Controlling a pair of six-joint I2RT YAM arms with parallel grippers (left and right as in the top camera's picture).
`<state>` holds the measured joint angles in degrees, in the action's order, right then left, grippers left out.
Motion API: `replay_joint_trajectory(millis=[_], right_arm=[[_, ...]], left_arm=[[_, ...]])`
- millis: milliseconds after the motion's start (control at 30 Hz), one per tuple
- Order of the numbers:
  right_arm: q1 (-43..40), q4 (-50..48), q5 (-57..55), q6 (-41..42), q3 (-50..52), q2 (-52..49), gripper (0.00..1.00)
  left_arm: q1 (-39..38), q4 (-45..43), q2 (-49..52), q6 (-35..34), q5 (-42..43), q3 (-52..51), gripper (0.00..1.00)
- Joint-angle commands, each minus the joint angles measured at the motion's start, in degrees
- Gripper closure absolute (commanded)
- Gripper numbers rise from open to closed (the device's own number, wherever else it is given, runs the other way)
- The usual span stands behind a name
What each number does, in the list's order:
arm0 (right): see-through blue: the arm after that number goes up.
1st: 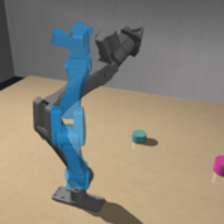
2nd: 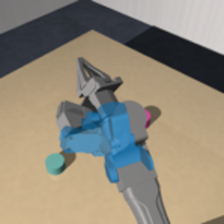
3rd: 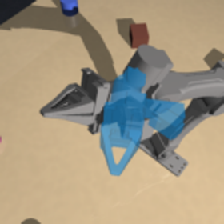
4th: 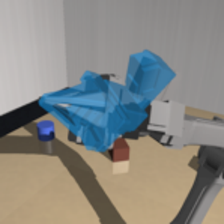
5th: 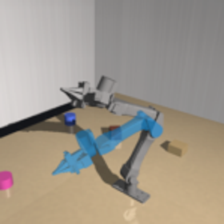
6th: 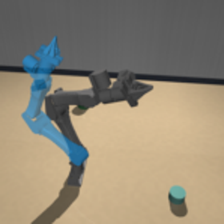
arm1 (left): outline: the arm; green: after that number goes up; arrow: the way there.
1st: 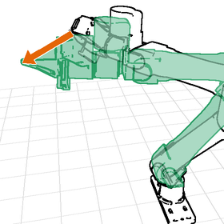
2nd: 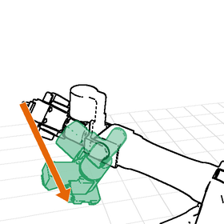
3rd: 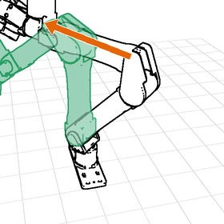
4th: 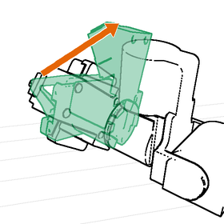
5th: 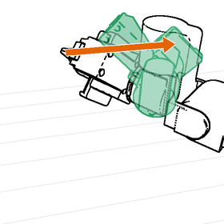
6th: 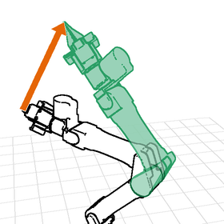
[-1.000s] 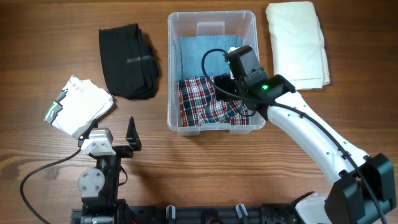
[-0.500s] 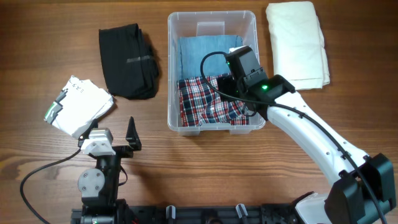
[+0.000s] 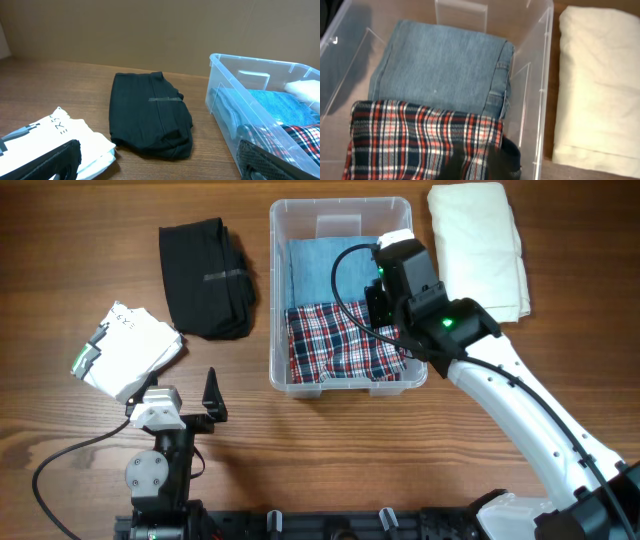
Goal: Pack container
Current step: 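Press and smooth the plaid shirt flat in the bin's lower half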
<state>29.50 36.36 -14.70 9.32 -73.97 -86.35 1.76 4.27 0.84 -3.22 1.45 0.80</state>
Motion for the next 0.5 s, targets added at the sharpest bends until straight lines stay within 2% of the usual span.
replay_joint_trajectory(millis=[0,100,233,467], right_arm=[[0.3,0.5,1.0,-0.1,-0.5,-2.4,0.96],[0.3,1.0,0.9,0.0,-0.5,-4.8,0.96],[0.3,3.8,-2.6,5.2,-0.5,-8.1,0.96],[0.2,8.7,-2.0,11.5,-0.5,-15.3,0.96]], left_arm=[[-0.4,0.0,-0.3,1.1,0.5,-0.4,0.00],[-0.4,0.0,-0.3,1.1,0.5,-0.4,0.00],[-0.4,0.0,-0.3,1.1,0.5,-0.4,0.00],[-0.4,0.0,-0.3,1.1,0.5,-0.4,0.00]])
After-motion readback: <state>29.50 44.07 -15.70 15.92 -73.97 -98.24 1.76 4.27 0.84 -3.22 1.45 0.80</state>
